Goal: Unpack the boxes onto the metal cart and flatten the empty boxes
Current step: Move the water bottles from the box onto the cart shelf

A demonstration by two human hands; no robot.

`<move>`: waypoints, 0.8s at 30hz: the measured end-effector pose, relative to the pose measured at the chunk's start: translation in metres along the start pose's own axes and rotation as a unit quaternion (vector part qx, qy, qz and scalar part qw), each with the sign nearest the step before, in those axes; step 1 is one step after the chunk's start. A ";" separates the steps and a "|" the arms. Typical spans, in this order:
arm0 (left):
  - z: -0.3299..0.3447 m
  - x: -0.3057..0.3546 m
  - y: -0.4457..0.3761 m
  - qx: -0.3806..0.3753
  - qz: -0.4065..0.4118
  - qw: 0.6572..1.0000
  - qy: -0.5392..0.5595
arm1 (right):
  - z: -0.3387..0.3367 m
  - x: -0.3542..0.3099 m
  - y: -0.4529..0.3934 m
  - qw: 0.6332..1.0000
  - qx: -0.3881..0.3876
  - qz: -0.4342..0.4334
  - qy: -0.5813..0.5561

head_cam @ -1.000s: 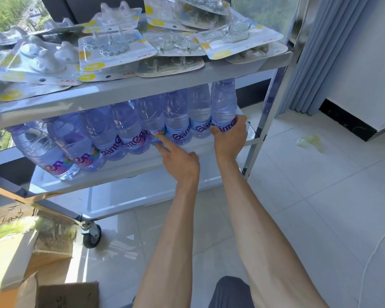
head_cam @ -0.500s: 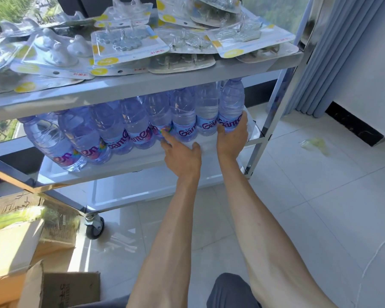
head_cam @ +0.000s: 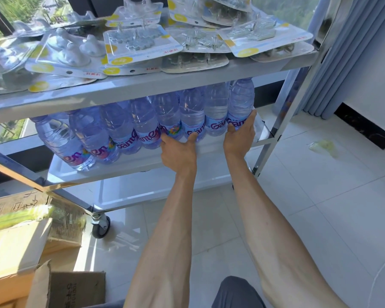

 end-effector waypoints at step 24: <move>0.038 0.010 0.034 0.034 0.097 0.984 0.146 | -0.003 0.006 0.007 1.000 -0.011 -0.005 0.024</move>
Point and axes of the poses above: each hand's wrist, its own y-axis away from the middle knuckle, its own z-axis out of the palm, x = y × z, the point moved 7 cm from there along -y, towards the middle knuckle, and after that the axes turned 15 degrees about -x, right-handed, at the moved point
